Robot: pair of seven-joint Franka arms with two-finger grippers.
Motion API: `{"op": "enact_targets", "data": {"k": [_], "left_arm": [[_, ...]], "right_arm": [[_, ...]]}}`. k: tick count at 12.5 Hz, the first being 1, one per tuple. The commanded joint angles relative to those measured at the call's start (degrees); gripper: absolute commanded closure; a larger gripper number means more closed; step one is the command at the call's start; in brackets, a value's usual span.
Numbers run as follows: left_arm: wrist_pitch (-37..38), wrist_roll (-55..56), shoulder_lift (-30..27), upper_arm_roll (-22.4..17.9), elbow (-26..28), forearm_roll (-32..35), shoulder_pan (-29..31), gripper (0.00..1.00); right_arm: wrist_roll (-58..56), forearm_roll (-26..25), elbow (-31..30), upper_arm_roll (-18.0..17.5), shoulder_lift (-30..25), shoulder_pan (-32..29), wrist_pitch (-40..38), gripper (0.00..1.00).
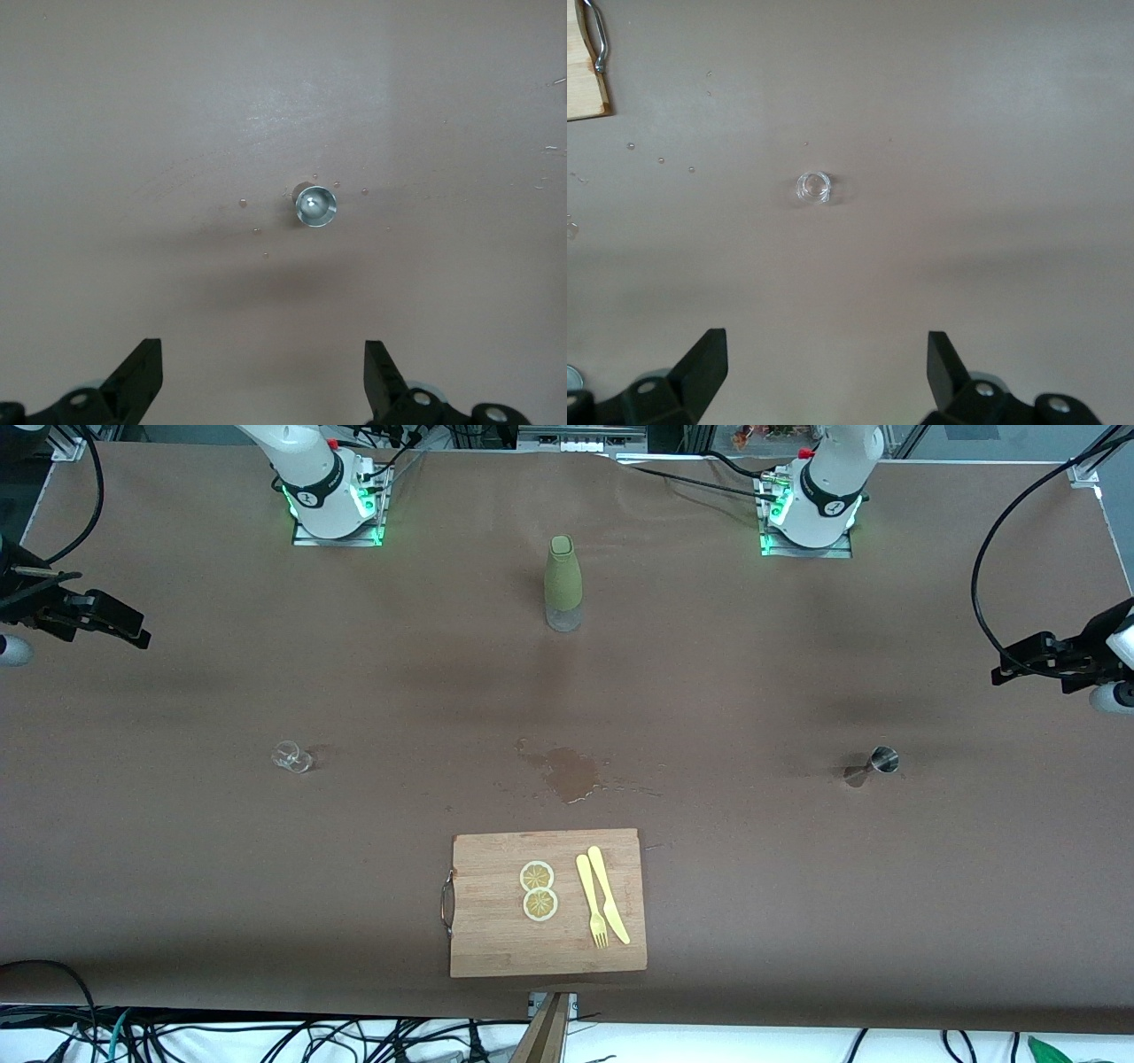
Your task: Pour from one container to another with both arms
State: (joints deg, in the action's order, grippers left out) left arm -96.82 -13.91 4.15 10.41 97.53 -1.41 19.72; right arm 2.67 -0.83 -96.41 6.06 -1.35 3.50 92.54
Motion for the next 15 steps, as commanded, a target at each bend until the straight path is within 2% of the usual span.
{"op": "enact_targets", "data": {"k": [1,7,15], "left_arm": [[0.7,-1.3,0.2,0.2,-1.3,1.1,0.4,0.00],[0.8,3.6,-0.1,0.0,-1.3,0.1,0.9,0.00],[1.3,3.6,0.1,-1.4,-1.8,0.7,1.0,0.00]], "right_arm": [[0.0,0.7,0.5,0.5,-0.1,0.5,-0.3,0.00],[0.1,0.7,0.5,0.5,-0.1,0.5,-0.6,0.00],[-0.1,0.8,0.5,0.5,-0.1,0.5,-1.0,0.00]]}}
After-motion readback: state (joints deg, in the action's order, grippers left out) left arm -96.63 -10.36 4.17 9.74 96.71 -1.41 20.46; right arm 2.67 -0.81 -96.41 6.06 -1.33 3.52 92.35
